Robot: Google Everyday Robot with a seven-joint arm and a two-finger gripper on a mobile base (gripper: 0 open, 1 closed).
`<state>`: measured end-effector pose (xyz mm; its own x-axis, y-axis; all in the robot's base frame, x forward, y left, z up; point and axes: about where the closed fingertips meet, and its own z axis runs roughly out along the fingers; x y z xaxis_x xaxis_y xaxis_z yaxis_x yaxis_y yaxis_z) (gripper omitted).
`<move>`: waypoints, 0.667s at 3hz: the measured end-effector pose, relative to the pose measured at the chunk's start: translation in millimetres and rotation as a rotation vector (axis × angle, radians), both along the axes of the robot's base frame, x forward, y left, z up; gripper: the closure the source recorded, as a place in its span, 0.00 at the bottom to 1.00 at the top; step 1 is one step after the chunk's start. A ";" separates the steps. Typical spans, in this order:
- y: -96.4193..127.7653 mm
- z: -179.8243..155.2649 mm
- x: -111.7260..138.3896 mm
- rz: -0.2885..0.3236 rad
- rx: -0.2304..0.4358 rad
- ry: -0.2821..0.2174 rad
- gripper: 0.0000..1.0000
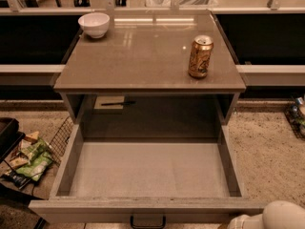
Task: Close top drawer
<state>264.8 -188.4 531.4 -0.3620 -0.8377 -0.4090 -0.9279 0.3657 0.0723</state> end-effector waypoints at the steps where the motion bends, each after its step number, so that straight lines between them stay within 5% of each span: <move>1: 15.4 -16.5 22.6 0.028 0.051 -0.019 1.00; 2: 28.9 -14.4 43.6 0.054 0.081 -0.058 1.00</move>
Offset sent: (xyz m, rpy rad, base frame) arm 0.0710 0.0450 -0.0105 0.1180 -0.1082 0.0841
